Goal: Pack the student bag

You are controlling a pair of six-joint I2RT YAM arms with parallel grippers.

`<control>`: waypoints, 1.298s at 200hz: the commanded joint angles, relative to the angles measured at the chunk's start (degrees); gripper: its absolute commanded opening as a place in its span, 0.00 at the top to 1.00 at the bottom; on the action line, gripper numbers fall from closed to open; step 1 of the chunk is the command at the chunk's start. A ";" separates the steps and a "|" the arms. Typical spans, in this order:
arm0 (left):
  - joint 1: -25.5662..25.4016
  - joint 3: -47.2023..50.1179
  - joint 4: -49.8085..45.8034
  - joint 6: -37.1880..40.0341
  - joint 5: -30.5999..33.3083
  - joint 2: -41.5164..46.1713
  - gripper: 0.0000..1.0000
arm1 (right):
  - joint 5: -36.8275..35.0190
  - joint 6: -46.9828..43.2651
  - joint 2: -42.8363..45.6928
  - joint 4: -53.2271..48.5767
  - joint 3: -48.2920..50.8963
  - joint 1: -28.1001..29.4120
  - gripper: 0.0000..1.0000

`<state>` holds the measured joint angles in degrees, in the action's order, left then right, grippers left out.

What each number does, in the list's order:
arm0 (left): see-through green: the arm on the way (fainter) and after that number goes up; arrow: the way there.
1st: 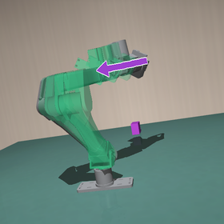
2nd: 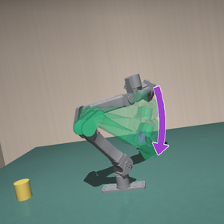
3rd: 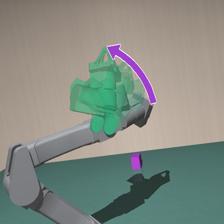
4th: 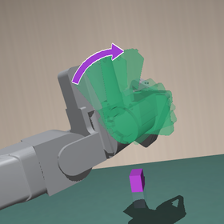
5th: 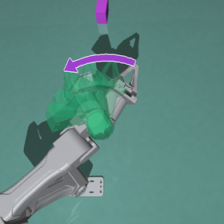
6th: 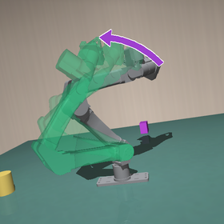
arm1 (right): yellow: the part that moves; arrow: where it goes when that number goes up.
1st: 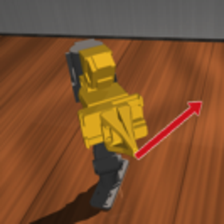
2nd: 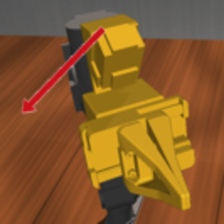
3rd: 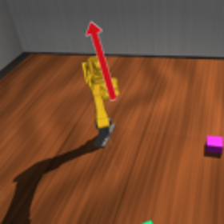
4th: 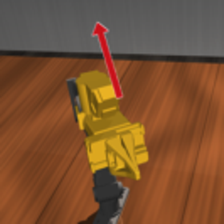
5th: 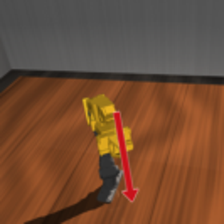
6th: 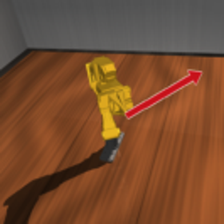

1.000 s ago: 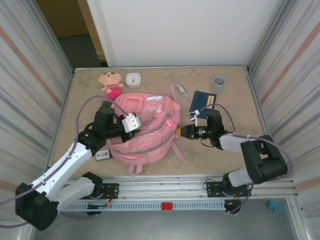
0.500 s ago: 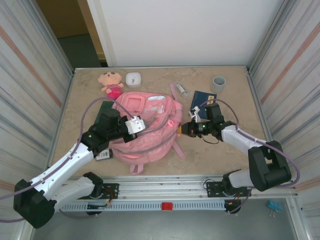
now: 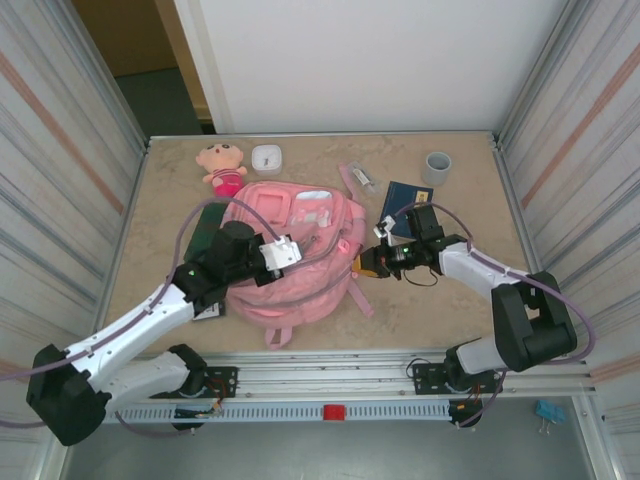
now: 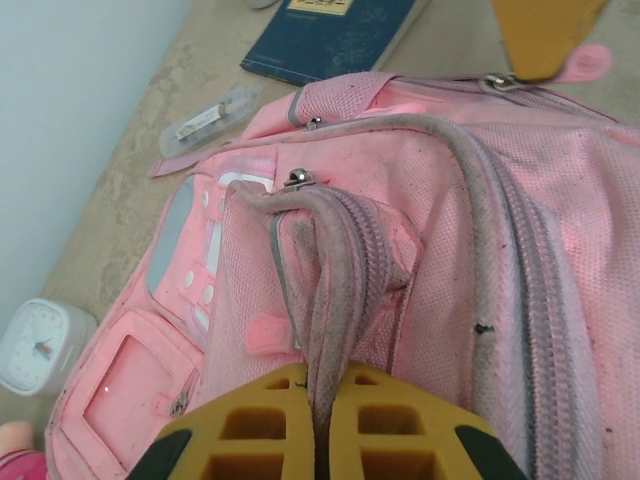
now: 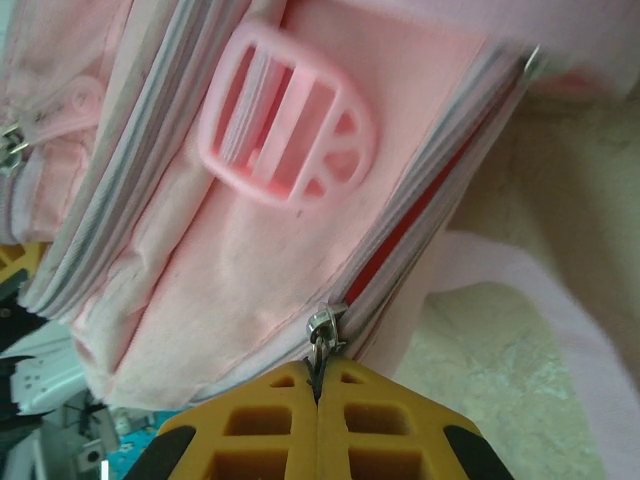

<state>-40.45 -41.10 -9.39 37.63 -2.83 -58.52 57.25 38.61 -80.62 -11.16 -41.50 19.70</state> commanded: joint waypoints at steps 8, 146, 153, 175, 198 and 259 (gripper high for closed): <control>-2.26 1.54 11.82 -8.09 17.73 -3.38 1.00 | 5.09 6.28 3.38 3.07 -1.72 3.96 0.99; -1.22 5.46 20.87 -16.00 2.86 -1.46 1.00 | -16.99 24.73 15.50 16.79 7.99 19.93 0.46; -0.66 5.33 20.05 -15.63 0.90 -1.10 1.00 | -17.53 23.76 17.20 15.36 8.26 18.27 0.40; 0.41 5.94 19.49 -13.98 -5.14 0.35 1.00 | -19.28 22.74 20.21 13.14 8.70 14.25 0.26; 1.24 6.15 19.41 -13.89 -8.51 1.44 1.00 | -19.97 24.75 19.00 15.86 9.47 12.73 0.26; 1.77 6.77 20.11 -15.77 -11.20 2.92 1.00 | -24.52 31.90 12.68 27.61 10.21 16.80 0.27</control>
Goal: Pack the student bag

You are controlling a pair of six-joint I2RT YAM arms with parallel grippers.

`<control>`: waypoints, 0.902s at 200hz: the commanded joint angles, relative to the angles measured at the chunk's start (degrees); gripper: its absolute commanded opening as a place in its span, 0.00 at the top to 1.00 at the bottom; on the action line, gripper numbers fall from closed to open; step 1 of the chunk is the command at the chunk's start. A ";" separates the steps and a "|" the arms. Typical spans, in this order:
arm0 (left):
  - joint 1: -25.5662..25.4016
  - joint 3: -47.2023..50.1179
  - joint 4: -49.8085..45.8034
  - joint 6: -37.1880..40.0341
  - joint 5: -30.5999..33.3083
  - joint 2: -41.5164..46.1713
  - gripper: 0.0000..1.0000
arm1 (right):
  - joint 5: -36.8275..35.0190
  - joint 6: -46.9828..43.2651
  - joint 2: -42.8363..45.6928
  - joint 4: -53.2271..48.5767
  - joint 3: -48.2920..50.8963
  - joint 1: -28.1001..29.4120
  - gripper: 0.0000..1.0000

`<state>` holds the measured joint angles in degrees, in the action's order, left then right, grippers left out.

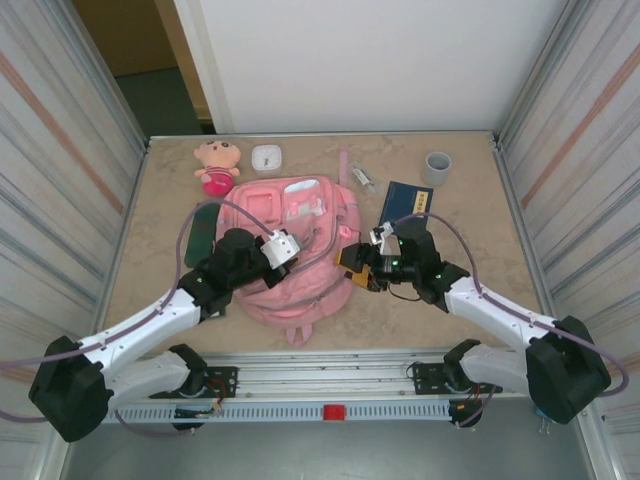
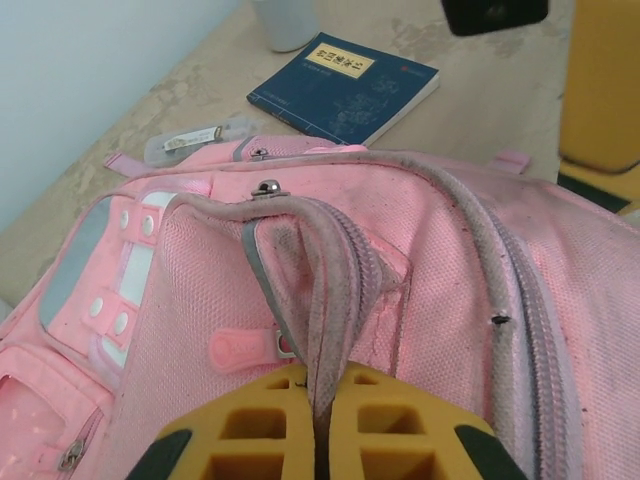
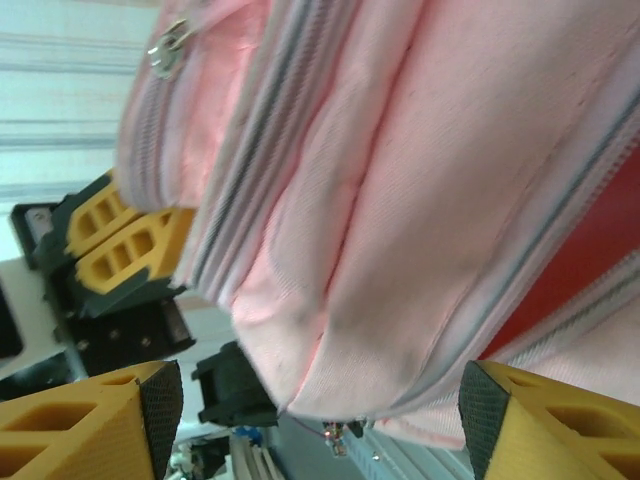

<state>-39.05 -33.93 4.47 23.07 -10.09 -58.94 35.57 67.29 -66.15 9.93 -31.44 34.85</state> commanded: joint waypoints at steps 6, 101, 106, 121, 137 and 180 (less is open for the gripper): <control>0.38 -0.42 6.25 -1.53 -3.98 3.41 1.00 | -3.03 3.99 -2.37 8.55 0.24 1.96 0.35; -6.99 -11.28 -22.59 -27.36 13.43 12.55 0.53 | -7.22 6.28 -6.01 16.81 -3.60 5.47 0.97; -8.29 -11.58 -24.37 -29.47 14.59 13.43 0.52 | -7.46 6.24 -5.98 16.72 -3.84 5.61 0.97; -13.64 -11.54 -28.31 -37.99 19.25 15.20 0.53 | -8.02 5.69 -5.83 15.58 -4.95 6.13 0.97; -20.42 -10.36 -31.70 -47.12 24.40 15.53 0.55 | -8.61 4.51 -5.64 13.72 -6.30 6.53 0.97; -34.52 -10.82 -38.36 -65.39 36.77 7.78 0.55 | -10.07 3.39 -4.52 11.95 -7.74 7.24 0.96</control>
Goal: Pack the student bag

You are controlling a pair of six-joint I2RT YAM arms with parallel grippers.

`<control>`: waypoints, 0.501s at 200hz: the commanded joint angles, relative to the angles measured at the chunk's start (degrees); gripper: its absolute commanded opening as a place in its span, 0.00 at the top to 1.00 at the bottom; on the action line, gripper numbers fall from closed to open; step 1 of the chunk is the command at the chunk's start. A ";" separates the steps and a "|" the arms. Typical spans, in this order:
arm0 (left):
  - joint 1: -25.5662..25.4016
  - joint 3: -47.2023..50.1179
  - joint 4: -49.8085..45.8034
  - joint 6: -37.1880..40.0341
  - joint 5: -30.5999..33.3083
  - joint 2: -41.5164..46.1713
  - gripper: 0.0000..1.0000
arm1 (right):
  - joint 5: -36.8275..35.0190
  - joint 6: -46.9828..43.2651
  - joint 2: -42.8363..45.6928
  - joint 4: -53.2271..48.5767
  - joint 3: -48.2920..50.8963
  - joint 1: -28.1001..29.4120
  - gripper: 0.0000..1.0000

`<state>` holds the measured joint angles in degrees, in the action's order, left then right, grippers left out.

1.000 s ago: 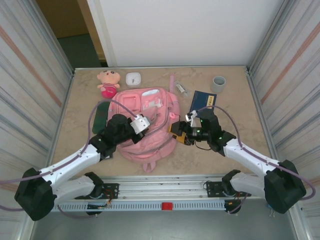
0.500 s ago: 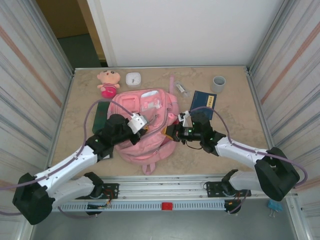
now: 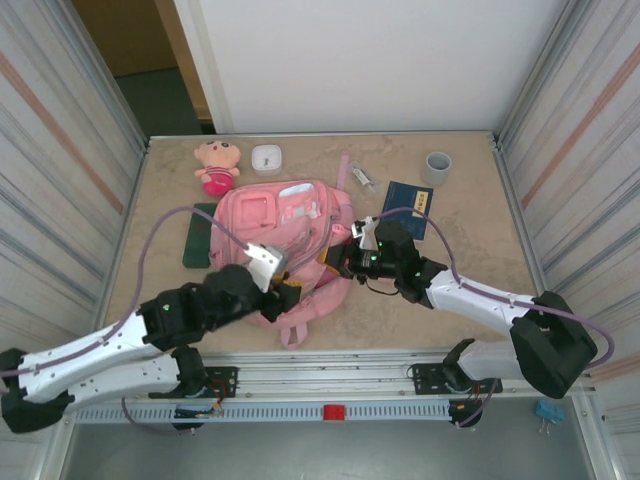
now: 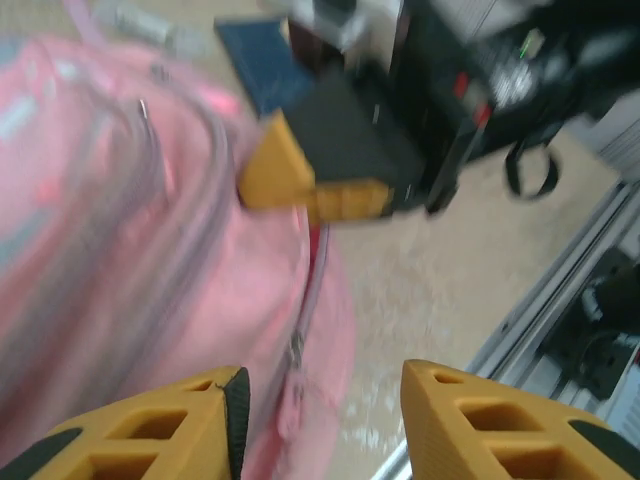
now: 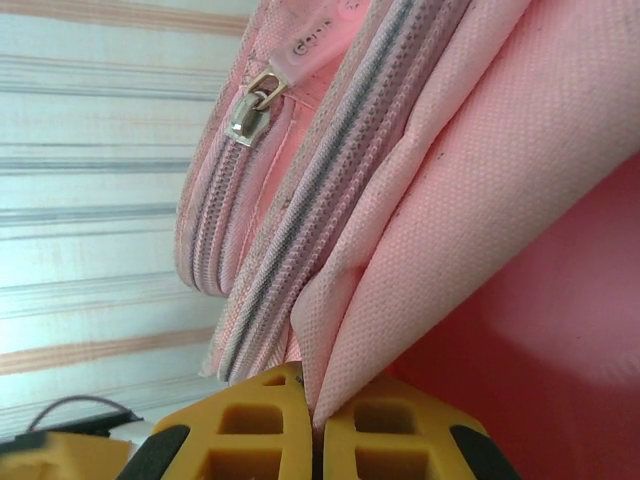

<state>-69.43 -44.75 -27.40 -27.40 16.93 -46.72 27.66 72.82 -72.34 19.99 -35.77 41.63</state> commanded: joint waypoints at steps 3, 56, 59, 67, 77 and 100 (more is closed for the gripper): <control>-4.37 -0.19 -6.49 -15.44 9.78 -5.20 0.55 | -2.02 -2.26 1.59 1.63 -3.65 0.52 0.96; -4.64 -4.55 -11.63 -27.18 9.20 -14.94 0.51 | -1.72 -2.75 1.51 0.55 -5.09 1.66 0.96; -4.66 -4.49 -11.55 -27.64 9.30 -15.09 0.50 | -1.60 -2.74 1.50 0.59 -5.17 1.77 0.96; -4.66 -4.36 -11.11 -28.62 9.68 -15.47 0.50 | -1.54 -2.72 1.22 0.62 -5.44 1.94 0.96; -4.55 -4.33 -10.30 -29.46 10.16 -15.74 0.51 | -1.64 -2.61 1.06 0.63 -5.92 2.13 0.96; -4.40 -5.03 -9.53 -30.71 10.31 -17.34 0.52 | -1.98 -2.33 0.70 0.62 -6.85 3.20 0.96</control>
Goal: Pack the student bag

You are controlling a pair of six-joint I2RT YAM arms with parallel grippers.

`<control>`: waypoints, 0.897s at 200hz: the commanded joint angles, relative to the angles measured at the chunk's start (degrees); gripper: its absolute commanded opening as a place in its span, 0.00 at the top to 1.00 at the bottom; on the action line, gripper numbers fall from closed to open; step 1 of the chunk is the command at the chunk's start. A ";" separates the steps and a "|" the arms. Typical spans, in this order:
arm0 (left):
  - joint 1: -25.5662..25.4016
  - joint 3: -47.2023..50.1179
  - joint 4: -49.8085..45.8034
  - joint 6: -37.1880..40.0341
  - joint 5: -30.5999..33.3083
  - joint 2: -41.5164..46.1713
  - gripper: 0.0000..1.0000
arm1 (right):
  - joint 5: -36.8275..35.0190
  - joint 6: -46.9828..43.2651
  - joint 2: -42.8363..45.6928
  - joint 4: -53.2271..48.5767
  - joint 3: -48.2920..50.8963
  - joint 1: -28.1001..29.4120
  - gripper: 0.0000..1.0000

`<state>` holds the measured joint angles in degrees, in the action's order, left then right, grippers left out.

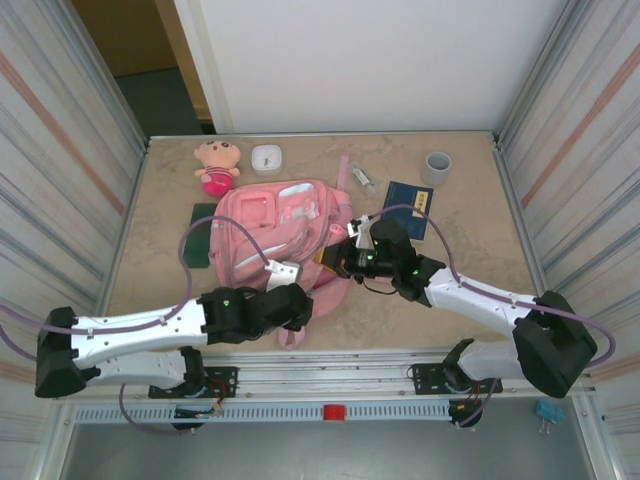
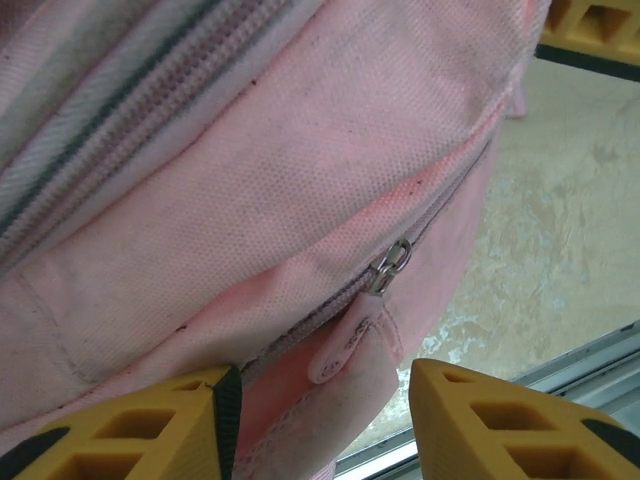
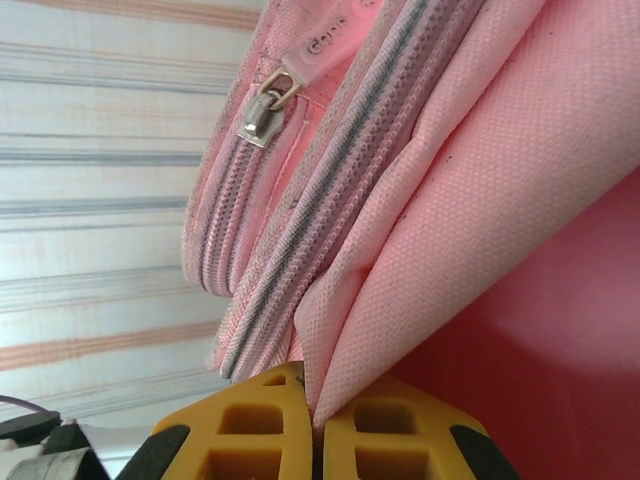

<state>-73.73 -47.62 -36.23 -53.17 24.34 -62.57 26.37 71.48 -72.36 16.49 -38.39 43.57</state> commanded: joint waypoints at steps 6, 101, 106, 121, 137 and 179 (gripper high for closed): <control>-0.09 -2.50 -1.11 -5.22 2.83 -2.15 0.53 | -0.84 -0.74 0.59 4.20 -4.39 1.45 0.96; 0.43 -7.93 -9.17 -9.13 9.83 -9.29 0.71 | -2.79 1.38 1.91 3.45 -5.74 4.84 0.96; 0.48 -7.80 -8.42 -8.37 9.53 -9.41 0.72 | -2.86 1.39 1.91 3.31 -5.73 4.85 0.96; 0.61 -7.92 -7.29 -7.61 9.38 -9.62 0.80 | -2.91 1.08 1.87 2.60 -5.64 4.86 0.96; 0.55 -8.02 -6.88 -6.73 9.41 -9.17 0.87 | -3.40 -0.24 2.21 0.52 -5.83 4.66 0.96; 0.66 -5.67 -6.77 -4.01 8.86 -5.21 1.00 | -2.81 -3.85 3.88 -5.77 -5.05 1.23 0.96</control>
<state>-73.73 -54.08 -43.00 -58.26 29.67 -71.24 22.37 70.63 -71.94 12.03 -41.12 46.74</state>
